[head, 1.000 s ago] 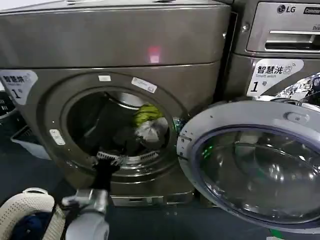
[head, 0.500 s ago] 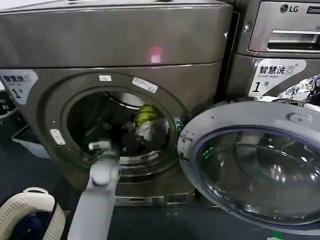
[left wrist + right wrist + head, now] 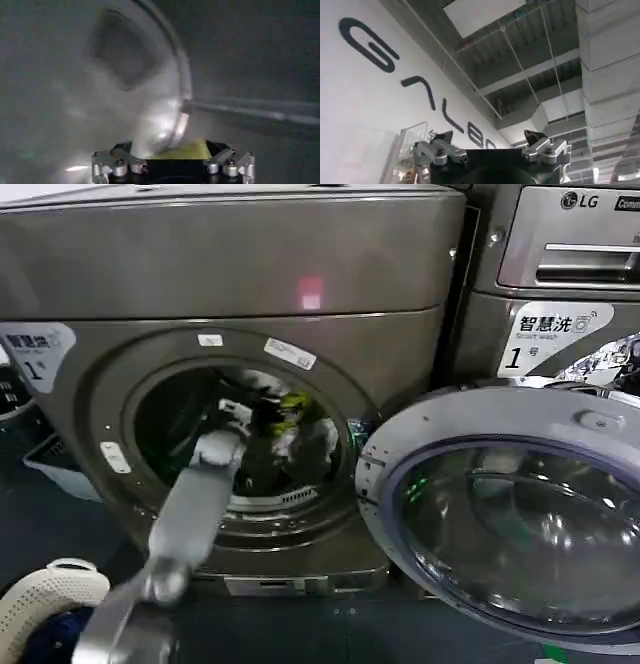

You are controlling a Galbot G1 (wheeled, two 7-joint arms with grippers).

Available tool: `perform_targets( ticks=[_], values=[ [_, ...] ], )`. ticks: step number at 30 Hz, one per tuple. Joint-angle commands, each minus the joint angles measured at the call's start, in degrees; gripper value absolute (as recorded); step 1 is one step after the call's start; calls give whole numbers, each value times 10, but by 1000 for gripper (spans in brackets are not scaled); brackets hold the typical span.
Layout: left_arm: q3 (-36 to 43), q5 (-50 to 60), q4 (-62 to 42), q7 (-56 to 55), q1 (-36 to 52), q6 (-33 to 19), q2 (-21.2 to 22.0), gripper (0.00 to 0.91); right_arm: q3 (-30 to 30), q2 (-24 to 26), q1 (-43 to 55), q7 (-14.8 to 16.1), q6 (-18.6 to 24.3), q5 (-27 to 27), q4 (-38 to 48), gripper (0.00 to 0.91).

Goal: Grasp the clothes from the dryer.

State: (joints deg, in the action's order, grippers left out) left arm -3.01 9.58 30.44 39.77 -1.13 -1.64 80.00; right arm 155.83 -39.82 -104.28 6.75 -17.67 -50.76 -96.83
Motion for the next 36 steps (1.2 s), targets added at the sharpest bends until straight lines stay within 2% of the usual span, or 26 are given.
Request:
perform_targets(
  ticks=[1, 6, 14, 34, 35, 36],
  values=[
    [132, 223, -215, 198, 126, -51, 9, 907, -1, -1, 3, 1, 1, 1, 0, 907],
    [141, 312, -234, 179, 140, -38, 14, 907, -5, 1, 9, 1, 1, 3, -1, 907],
    [157, 348, -243, 140, 133, 5, 31, 907, -9, 1, 10, 2, 1, 10, -3, 907],
    [163, 307, -254, 117, 99, 25, 52, 907, -22, -11, 23, 4, 5, 14, -10, 907],
    [164, 307, -256, 120, 97, 25, 54, 899, -23, -11, 23, 4, 5, 14, -10, 907],
    [164, 307, -257, 123, 96, 25, 55, 830, -23, -11, 24, 4, 5, 14, -10, 907]
  ],
)
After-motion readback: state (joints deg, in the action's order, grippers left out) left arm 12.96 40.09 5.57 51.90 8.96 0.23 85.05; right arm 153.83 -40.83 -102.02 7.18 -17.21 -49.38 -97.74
